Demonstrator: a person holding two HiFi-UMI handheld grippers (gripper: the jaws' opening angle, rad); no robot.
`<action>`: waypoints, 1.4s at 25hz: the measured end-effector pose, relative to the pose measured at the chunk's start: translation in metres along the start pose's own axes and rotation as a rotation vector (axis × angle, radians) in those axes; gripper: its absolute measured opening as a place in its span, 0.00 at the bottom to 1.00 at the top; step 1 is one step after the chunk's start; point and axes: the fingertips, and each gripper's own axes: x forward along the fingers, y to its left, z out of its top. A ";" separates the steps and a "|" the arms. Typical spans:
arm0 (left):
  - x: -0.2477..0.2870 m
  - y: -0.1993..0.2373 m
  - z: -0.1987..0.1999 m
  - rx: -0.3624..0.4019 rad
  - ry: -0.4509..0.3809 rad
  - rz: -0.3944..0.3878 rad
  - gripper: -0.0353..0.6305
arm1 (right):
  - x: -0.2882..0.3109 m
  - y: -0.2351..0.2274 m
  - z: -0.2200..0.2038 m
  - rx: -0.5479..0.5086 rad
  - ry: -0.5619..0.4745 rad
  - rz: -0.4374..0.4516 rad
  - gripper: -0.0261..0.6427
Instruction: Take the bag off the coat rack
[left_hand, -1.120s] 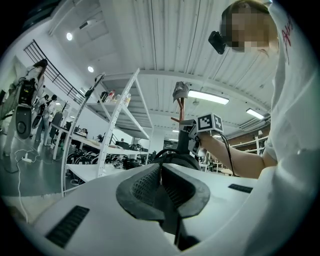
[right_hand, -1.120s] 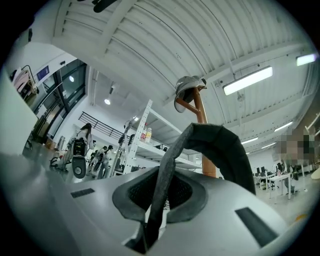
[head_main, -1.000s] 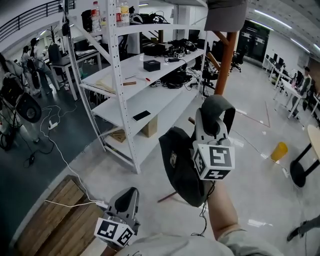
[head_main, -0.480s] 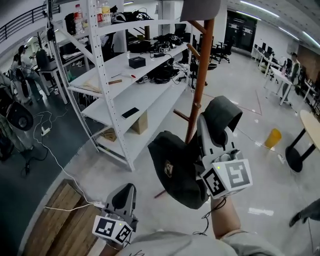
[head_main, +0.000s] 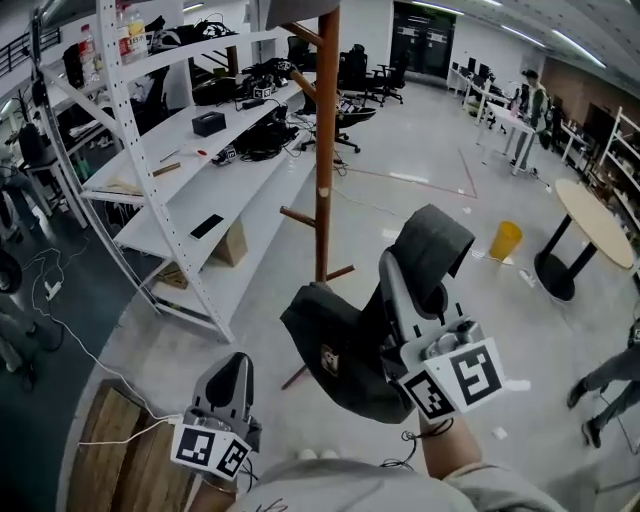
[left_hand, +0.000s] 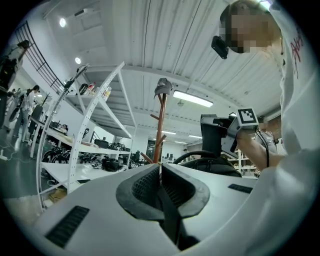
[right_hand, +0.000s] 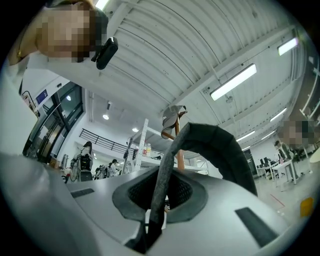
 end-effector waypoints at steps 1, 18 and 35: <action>0.002 -0.004 -0.001 -0.001 0.005 -0.011 0.09 | -0.007 -0.003 0.000 -0.004 0.005 -0.006 0.09; 0.026 -0.059 -0.007 0.022 0.002 -0.109 0.09 | -0.093 -0.020 -0.048 -0.050 0.114 -0.032 0.09; 0.016 -0.061 -0.014 0.033 -0.002 -0.084 0.09 | -0.118 0.016 -0.129 0.006 0.266 0.065 0.09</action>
